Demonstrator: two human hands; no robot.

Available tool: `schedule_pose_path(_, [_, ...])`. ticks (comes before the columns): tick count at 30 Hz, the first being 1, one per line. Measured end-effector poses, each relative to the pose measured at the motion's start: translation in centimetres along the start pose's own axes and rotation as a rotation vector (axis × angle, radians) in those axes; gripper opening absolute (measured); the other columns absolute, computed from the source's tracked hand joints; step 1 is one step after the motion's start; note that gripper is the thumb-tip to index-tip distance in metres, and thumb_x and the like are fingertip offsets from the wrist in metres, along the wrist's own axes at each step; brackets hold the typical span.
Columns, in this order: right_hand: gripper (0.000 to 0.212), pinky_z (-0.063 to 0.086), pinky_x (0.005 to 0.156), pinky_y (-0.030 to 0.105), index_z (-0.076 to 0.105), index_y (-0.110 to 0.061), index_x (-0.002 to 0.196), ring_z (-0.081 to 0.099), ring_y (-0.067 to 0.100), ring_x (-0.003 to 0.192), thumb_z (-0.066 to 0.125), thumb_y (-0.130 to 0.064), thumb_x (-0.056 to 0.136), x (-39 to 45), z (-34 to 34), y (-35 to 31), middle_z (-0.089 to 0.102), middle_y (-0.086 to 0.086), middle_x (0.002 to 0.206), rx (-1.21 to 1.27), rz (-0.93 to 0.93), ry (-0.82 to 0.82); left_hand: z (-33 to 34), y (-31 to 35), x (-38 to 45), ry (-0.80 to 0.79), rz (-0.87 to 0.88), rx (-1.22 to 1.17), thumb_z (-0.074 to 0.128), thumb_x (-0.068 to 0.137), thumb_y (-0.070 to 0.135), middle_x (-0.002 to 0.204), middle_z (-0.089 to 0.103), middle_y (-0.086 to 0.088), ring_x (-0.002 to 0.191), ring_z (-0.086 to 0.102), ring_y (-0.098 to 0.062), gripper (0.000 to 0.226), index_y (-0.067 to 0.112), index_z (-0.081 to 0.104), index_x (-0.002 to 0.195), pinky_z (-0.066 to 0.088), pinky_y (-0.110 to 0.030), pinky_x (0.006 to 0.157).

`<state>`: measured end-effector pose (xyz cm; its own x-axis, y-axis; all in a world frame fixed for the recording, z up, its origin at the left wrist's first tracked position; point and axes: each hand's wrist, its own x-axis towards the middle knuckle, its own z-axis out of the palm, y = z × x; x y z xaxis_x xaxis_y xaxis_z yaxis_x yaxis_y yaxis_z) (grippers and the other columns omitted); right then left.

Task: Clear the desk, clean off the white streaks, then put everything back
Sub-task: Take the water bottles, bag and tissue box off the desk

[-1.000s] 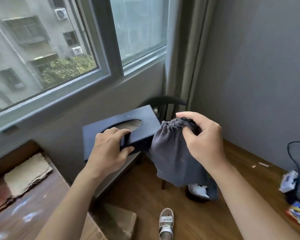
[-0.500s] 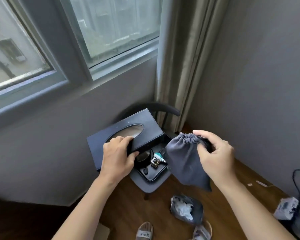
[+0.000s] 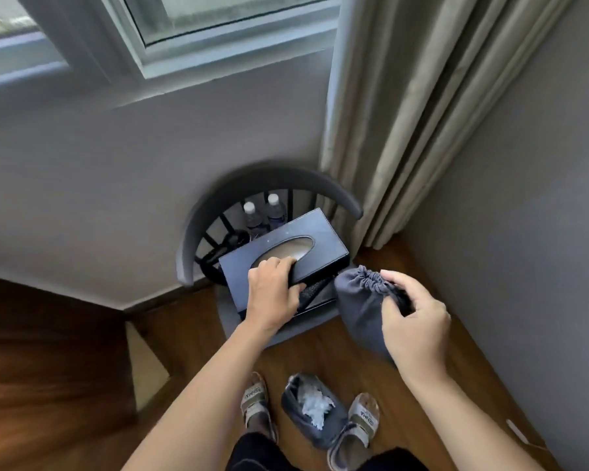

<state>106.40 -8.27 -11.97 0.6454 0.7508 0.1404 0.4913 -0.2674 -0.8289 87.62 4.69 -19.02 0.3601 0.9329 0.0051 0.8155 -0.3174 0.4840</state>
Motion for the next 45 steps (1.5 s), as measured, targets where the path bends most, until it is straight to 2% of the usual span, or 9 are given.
schedule_pose_path(5, [0.041, 0.057, 0.084, 0.053, 0.077, -0.027, 0.109, 0.068, 0.034, 0.092, 0.073, 0.004, 0.083, 2.0, 0.1, 4.1, 0.075, -0.012, 0.097, -0.031, 0.007, -0.001, 8.1, 0.1, 2.5, -0.068, -0.036, -0.021, 0.076, 0.087, 0.026, 0.113, 0.062, -0.006, 0.110, 0.055, -0.032, 0.048, 0.017, 0.061, 0.131, 0.036, -0.043, 0.093])
schedule_pose_path(11, [0.053, 0.057, 0.089, 0.052, 0.072, -0.043, 0.113, 0.068, 0.026, 0.103, 0.069, 0.001, 0.084, 4.5, 1.9, 8.1, 0.076, -0.015, 0.102, 0.035, 0.131, -0.096, 15.5, -1.8, 6.0, -0.208, -0.008, -0.021, 0.076, 0.088, 0.029, 0.113, 0.062, -0.006, 0.110, 0.054, -0.032, 0.043, 0.015, 0.061, 0.126, 0.036, -0.043, 0.095])
schedule_pose_path(17, [0.051, 0.057, 0.092, 0.051, 0.074, -0.040, 0.111, 0.071, 0.019, 0.103, 0.072, 0.003, 0.083, 6.9, 4.2, 9.3, 0.076, -0.015, 0.104, 0.071, 0.128, -0.181, 20.5, -4.4, 8.5, -0.258, 0.065, -0.012, 0.081, 0.081, 0.023, 0.104, 0.065, -0.008, 0.103, 0.057, -0.036, 0.043, 0.012, 0.066, 0.120, 0.038, -0.045, 0.086])
schedule_pose_path(25, [0.052, 0.053, 0.083, 0.012, 0.075, -0.036, 0.100, 0.072, 0.003, 0.098, 0.070, 0.013, 0.084, 10.8, 7.5, 8.5, 0.076, -0.019, 0.099, 0.179, 0.115, -0.274, 24.3, -6.4, 9.7, -0.250, 0.179, -0.031, 0.078, 0.075, 0.009, 0.091, 0.060, -0.013, 0.088, 0.056, -0.042, 0.025, 0.009, 0.065, 0.095, 0.044, -0.045, 0.077])
schedule_pose_path(29, [0.051, 0.052, 0.082, 0.009, 0.075, -0.033, 0.101, 0.072, 0.001, 0.097, 0.069, 0.015, 0.083, 11.9, 8.3, 8.1, 0.075, -0.022, 0.099, 0.159, 0.088, -0.319, 24.3, -6.5, 9.9, -0.199, 0.186, -0.080, 0.069, 0.074, 0.007, 0.089, 0.057, -0.012, 0.084, 0.054, -0.042, 0.024, 0.009, 0.061, 0.096, 0.042, -0.045, 0.073])
schedule_pose_path(33, [0.052, 0.052, 0.081, 0.008, 0.076, -0.032, 0.102, 0.071, 0.000, 0.099, 0.069, 0.016, 0.082, 12.7, 8.4, 7.0, 0.075, -0.024, 0.100, 0.147, 0.048, -0.349, 21.9, -7.0, 9.8, -0.277, 0.147, -0.239, 0.070, 0.078, 0.015, 0.127, 0.061, -0.002, 0.124, 0.053, -0.028, 0.062, 0.017, 0.056, 0.139, 0.040, -0.042, 0.108])
schedule_pose_path(36, [0.050, 0.052, 0.082, 0.009, 0.077, -0.029, 0.104, 0.071, 0.002, 0.099, 0.070, 0.016, 0.082, 13.6, 8.5, 5.3, 0.075, -0.021, 0.101, 0.165, -0.006, -0.363, 18.0, -6.1, 9.5, -0.321, 0.113, -0.535, 0.076, 0.076, 0.019, 0.145, 0.058, 0.008, 0.138, 0.051, -0.013, 0.073, 0.023, 0.054, 0.146, 0.037, -0.035, 0.116])
schedule_pose_path(39, [0.047, 0.052, 0.082, 0.011, 0.078, -0.024, 0.104, 0.073, 0.004, 0.096, 0.069, 0.015, 0.081, 15.0, 9.0, 3.0, 0.076, -0.018, 0.100, 0.214, -0.057, -0.359, 14.0, -5.5, 9.1, -0.302, -0.039, -0.733, 0.081, 0.085, 0.027, 0.136, 0.066, 0.017, 0.129, 0.059, -0.004, 0.056, 0.031, 0.062, 0.138, 0.046, -0.035, 0.110])
schedule_pose_path(45, [0.046, 0.055, 0.086, 0.020, 0.075, -0.022, 0.112, 0.074, 0.007, 0.096, 0.069, 0.014, 0.083, 19.5, 12.6, 0.7, 0.078, -0.007, 0.098, 0.297, -0.056, -0.398, 8.9, -7.7, 12.2, -0.124, -0.202, -0.765, 0.068, 0.098, 0.011, 0.097, 0.074, 0.008, 0.096, 0.068, -0.017, 0.015, 0.024, 0.074, 0.103, 0.056, -0.041, 0.089])
